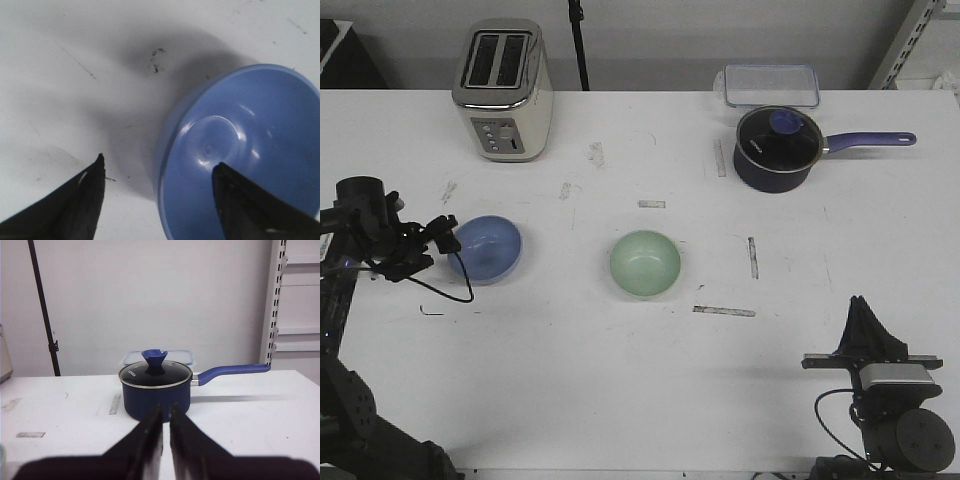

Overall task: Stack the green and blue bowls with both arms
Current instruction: 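Reach the left gripper to the light blue bowl and grip its rim, then lift the blue bowl with the left gripper and lower it into the green bowl, then open the left gripper and withdraw it from the stacked bowls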

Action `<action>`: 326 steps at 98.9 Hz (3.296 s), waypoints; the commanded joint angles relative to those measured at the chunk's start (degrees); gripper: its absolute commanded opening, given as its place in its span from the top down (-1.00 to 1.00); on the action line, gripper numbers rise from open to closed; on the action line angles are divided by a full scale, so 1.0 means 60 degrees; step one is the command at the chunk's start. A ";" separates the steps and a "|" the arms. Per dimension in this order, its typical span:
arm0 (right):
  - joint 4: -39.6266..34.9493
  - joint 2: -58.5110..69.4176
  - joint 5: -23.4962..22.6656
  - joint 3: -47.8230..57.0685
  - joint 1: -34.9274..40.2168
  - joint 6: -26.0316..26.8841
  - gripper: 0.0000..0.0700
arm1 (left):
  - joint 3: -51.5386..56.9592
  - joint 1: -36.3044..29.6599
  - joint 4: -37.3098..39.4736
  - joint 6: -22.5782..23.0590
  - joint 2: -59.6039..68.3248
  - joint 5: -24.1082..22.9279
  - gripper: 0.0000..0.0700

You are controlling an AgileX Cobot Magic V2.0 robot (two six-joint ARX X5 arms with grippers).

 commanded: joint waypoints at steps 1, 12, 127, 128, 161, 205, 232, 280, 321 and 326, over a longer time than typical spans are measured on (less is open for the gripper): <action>0.0102 -0.0040 -0.0004 0.0011 0.0004 0.0095 0.96 | 0.0171 -0.0036 0.0029 0.0128 0.0408 -0.0025 -0.16; 0.0102 -0.0040 0.0000 0.0011 0.0004 0.0095 0.96 | 0.0171 -0.0131 0.0084 0.0120 0.0787 -0.0131 -0.14; 0.0098 -0.0040 -0.0004 0.0011 0.0004 0.0095 0.96 | 0.4641 -0.5151 -0.1836 -0.0656 0.1974 -0.0033 1.00; 0.0098 -0.0040 -0.0004 0.0011 0.0004 0.0095 0.96 | 0.4714 -0.5242 -0.1840 -0.0681 0.2022 -0.0033 1.00; 0.0102 -0.0040 -0.0004 0.0007 0.0004 0.0095 0.96 | 0.5931 -0.7322 -0.1767 -0.0780 0.3599 -0.0044 1.00; 0.0102 -0.0040 -0.0004 0.0011 0.0004 0.0095 0.96 | 0.5931 -0.7497 -0.1585 -0.0761 0.3960 -0.0153 0.67; 0.0098 -0.0040 -0.0004 0.0007 0.0004 0.0095 0.96 | 0.5931 -0.7614 -0.1668 -0.0736 0.3727 -0.0153 0.15; 0.0102 -0.0040 -0.0004 0.0011 0.0004 0.0095 0.96 | 0.5898 -0.7264 -0.1993 -0.0725 0.2594 -0.0153 0.17; 0.0102 -0.0040 -0.0004 0.0007 0.0004 0.0095 0.96 | 0.3038 -0.6987 0.1286 0.0022 0.0477 -0.0157 0.20; 0.0102 -0.0040 -0.0004 0.0011 0.0004 0.0095 0.96 | 0.2357 -0.6929 0.1982 0.0033 0.0044 -0.0157 0.20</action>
